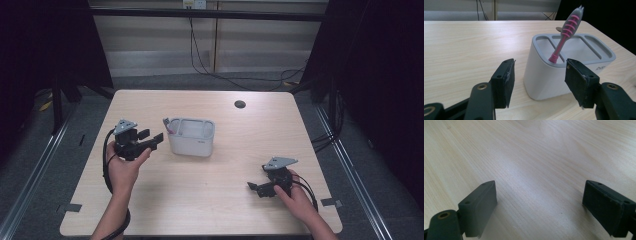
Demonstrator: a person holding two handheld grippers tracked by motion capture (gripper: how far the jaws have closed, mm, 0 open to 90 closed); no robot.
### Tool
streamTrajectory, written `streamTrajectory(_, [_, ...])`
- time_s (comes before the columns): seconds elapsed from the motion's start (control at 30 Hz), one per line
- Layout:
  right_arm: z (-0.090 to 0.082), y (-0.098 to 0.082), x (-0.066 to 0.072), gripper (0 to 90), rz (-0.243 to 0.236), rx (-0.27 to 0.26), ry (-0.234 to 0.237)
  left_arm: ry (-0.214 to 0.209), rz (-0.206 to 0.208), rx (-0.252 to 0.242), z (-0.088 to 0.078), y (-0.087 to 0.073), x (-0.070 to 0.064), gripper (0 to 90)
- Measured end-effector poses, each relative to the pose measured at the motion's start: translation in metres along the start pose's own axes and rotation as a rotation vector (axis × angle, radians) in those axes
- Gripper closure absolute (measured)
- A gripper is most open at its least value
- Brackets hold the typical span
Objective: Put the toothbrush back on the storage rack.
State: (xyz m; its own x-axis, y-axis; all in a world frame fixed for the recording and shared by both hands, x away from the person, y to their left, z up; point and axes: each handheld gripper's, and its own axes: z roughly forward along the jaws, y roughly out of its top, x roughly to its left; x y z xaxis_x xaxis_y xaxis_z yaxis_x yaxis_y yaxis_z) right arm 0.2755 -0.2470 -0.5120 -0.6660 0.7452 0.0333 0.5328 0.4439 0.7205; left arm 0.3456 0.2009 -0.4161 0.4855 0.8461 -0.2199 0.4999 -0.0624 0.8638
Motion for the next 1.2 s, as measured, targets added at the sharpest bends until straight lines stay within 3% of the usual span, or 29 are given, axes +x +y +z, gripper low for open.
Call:
streamTrajectory(0.4, [0.000, 0.000, 0.000, 11.5, 0.000, 0.000, 0.000, 0.003, 0.008, 0.019, -0.005, -0.007, 0.007, 40.5])
streamTrajectory(0.67, [0.000, 0.000, 0.000, 11.5, 0.000, 0.000, 0.000, -0.016, 0.009, 0.015, -0.007, -0.012, 0.011, 40.3])
streamTrajectory(0.83, [0.000, 0.000, 0.000, 11.5, 0.000, 0.000, 0.000, -0.041, 0.037, 0.007, -0.007, -0.016, 0.011, 38.6])
streamTrajectory(1.2, [0.000, 0.000, 0.000, 11.5, 0.000, 0.000, 0.000, -0.039, 0.038, 0.023, -0.011, -0.028, 0.019, 36.0])
